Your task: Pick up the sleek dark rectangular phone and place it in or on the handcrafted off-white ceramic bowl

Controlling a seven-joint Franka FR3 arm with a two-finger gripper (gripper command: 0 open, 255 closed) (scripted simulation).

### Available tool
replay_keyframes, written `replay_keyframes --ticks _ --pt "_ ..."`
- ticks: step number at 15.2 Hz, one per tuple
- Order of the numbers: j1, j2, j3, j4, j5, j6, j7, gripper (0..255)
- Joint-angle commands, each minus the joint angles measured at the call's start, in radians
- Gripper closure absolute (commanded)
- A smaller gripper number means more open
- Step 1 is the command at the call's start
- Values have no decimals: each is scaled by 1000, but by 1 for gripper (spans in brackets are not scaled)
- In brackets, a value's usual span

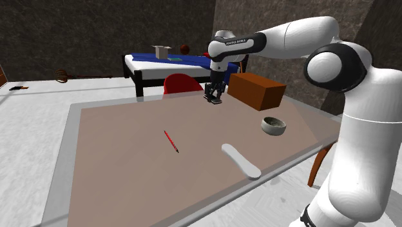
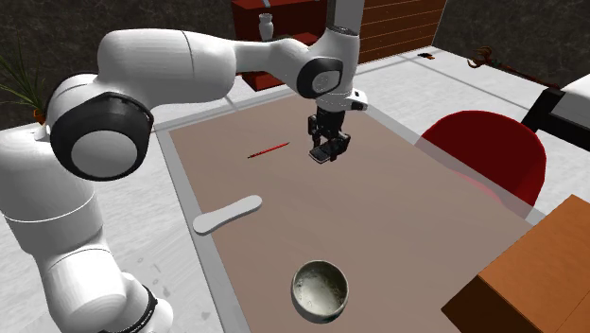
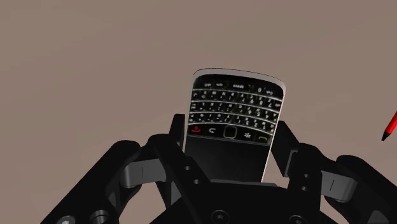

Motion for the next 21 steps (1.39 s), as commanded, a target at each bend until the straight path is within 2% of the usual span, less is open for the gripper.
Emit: replay_keyframes --ticks 1,11,21 --pt "-14 -53 -12 -81 -6 27 -28 255" --pt "-97 -300 -91 -386 -57 86 -181 255" --pt "-198 -476 -199 -561 -132 93 -355 255"
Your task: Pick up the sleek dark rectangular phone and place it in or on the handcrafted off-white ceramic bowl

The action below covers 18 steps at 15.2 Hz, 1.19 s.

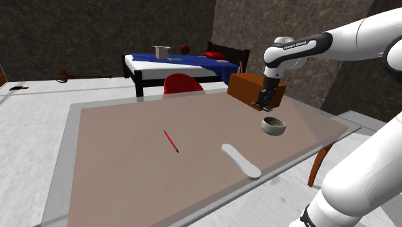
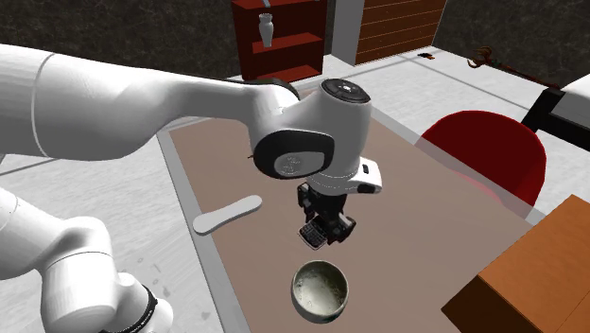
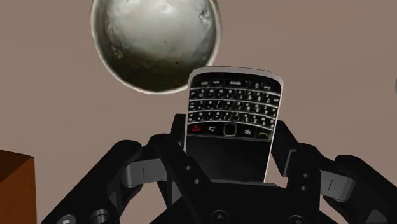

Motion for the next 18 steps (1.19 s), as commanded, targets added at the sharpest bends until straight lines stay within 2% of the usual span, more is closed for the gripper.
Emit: replay_keyframes --ticks 1,6,18 --pt "-20 -29 -23 -28 -16 2 -37 255" --pt "-80 -86 -95 -69 -61 -6 -146 255" --pt "-80 -35 -115 -188 -52 160 -159 255"
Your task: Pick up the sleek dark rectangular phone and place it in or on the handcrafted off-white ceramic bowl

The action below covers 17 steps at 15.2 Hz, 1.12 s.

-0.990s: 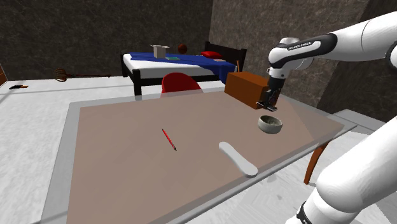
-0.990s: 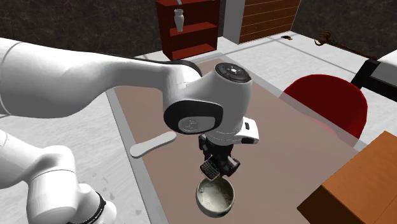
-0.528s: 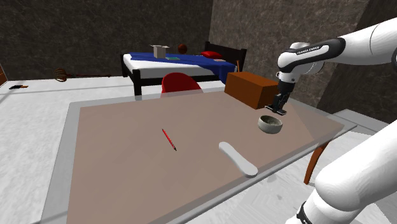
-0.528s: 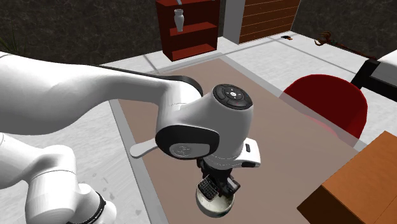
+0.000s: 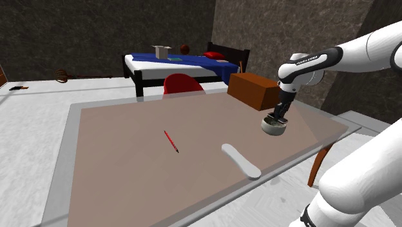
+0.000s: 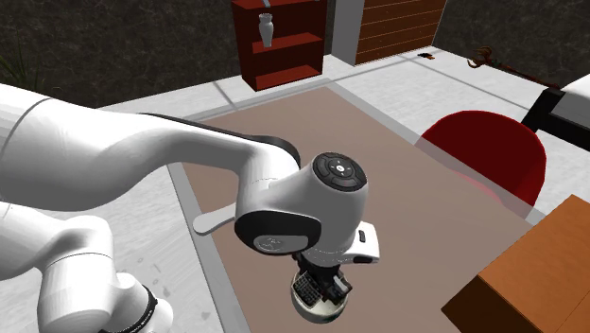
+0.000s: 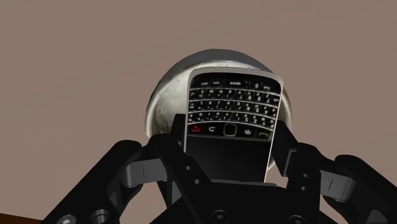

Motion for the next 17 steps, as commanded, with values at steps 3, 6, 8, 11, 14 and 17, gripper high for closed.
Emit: replay_keyframes --ticks 3,6,8,11,14,17 --pt "1 23 -6 -25 7 47 -6 255" --pt "1 23 -6 -25 7 47 -6 255" --pt "1 23 -6 -25 7 47 -6 255" --pt "1 23 -6 -25 7 47 -6 0" --pt "2 23 -6 -25 7 47 -6 0" --pt "1 9 -2 -3 3 12 -3 0"
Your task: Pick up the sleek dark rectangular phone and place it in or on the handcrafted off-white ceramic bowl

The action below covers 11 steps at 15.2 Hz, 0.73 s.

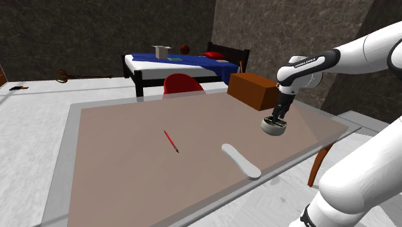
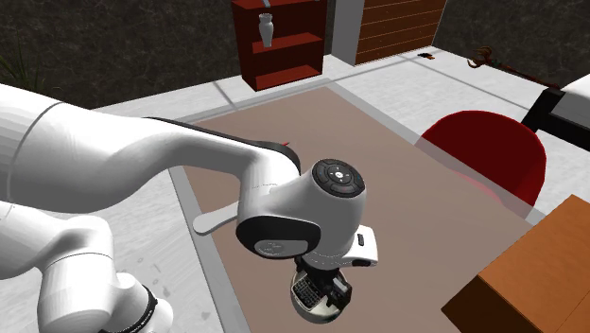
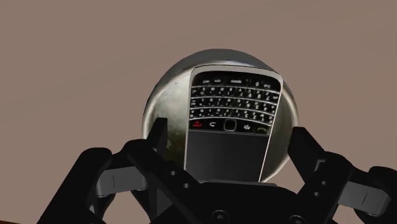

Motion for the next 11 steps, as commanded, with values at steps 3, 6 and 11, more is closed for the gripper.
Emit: replay_keyframes --ticks 3,6,11 --pt "0 -34 12 87 -7 -118 7 0" --pt "0 -34 12 87 -7 -118 7 0" --pt "0 -34 12 87 -7 -118 7 0"
